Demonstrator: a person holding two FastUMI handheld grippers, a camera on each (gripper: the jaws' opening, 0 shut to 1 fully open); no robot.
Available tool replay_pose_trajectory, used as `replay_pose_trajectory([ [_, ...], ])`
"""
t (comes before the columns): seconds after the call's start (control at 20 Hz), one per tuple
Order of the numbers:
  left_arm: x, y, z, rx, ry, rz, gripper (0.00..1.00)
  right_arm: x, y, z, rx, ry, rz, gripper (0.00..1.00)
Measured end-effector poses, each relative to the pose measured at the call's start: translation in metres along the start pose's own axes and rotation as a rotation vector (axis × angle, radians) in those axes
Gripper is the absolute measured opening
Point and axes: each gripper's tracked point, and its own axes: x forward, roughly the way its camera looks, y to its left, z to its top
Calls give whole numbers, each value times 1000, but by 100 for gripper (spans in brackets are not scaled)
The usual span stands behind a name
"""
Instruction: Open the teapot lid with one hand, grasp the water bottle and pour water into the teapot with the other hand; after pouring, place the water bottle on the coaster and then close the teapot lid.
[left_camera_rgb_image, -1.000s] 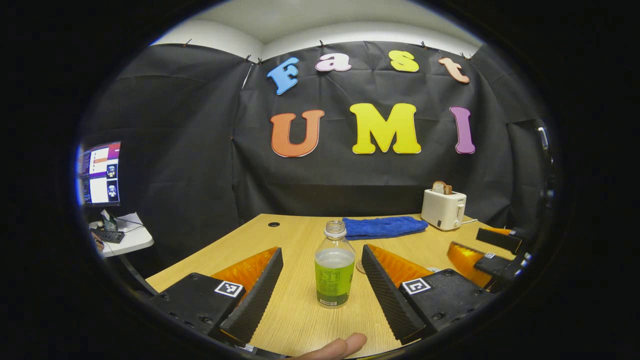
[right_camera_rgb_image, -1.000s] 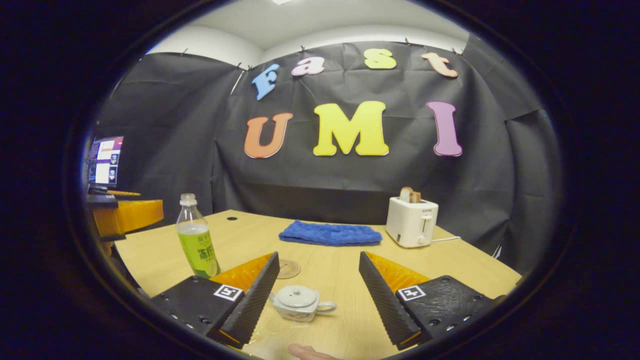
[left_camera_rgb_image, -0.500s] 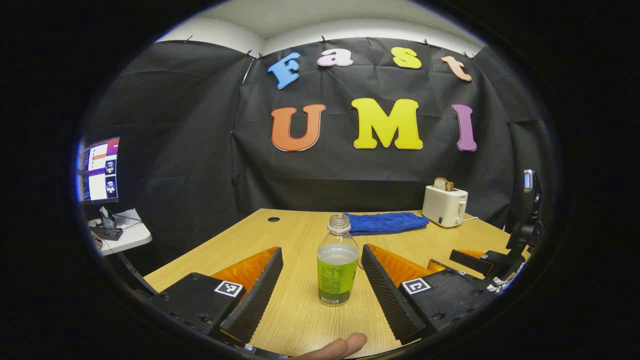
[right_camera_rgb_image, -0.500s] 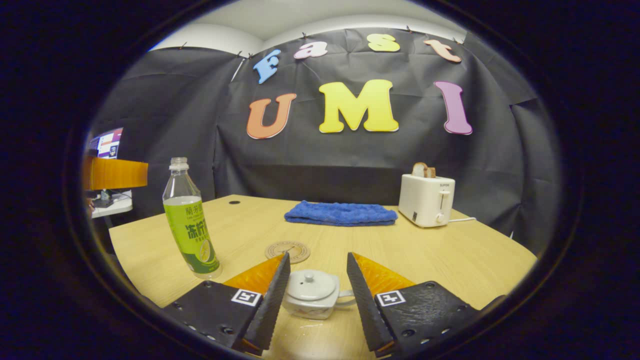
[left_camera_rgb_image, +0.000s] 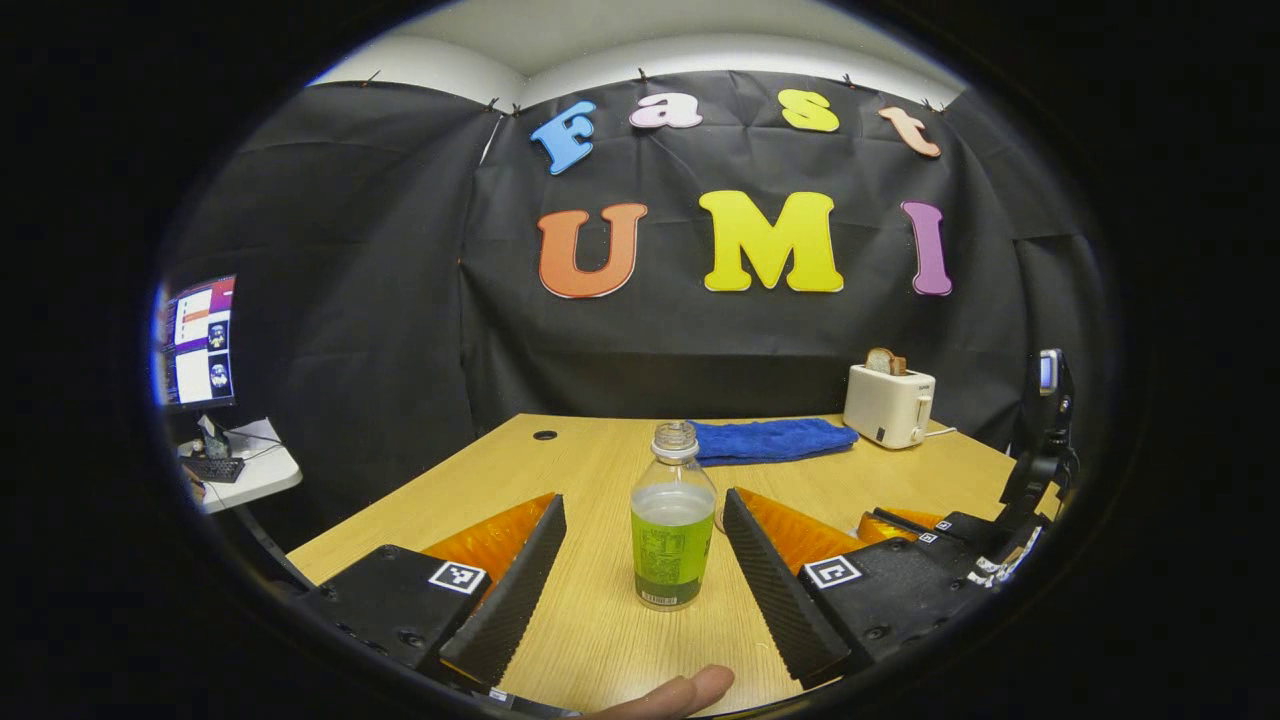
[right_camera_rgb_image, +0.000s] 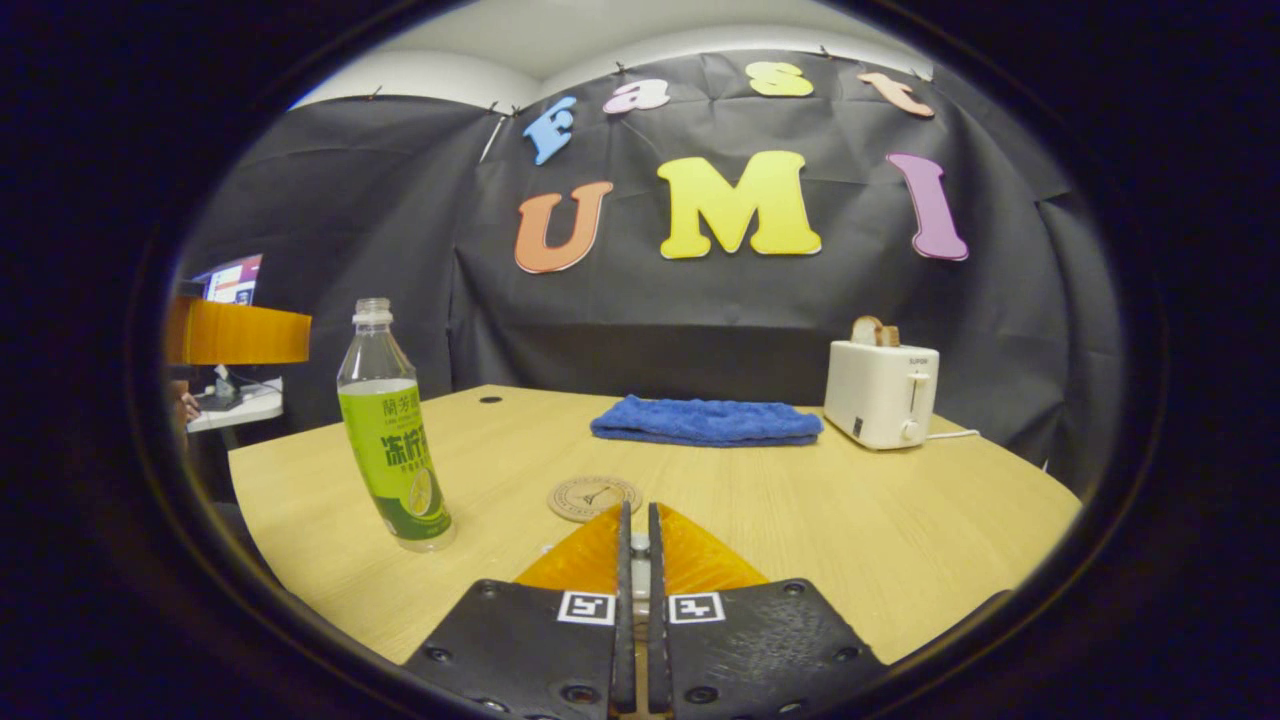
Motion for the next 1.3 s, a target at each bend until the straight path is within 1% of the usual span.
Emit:
replay_pose_trajectory([
  [0.2,2,7,2,0,-4,17,99,-1,-1,2,2,-8,2,5],
  [0.25,4,9,1,0,-5,16,99,2,-3,3,6,-19,9,2],
  [0.3,5,8,0,2,-4,13,99,-1,-1,1,-4,0,11,0],
  [0.45,11,11,-6,6,9,13,99,-5,0,5,5,-11,22,0],
  [0.6,15,6,-14,21,32,-20,99,-15,3,28,22,-79,43,0],
  [0.8,23,5,-22,29,43,-40,99,-36,-12,57,46,-139,13,0],
  [1.0,29,-11,-27,30,33,-93,99,-47,-22,72,73,-151,1,0],
  [1.1,33,-18,-30,18,29,-124,99,-49,-24,70,71,-143,-2,0],
  [1.25,41,-23,-38,13,28,-141,99,-48,-24,67,79,-128,1,0],
  [1.3,42,-23,-37,12,11,-138,99,-48,-23,68,79,-126,1,0],
])
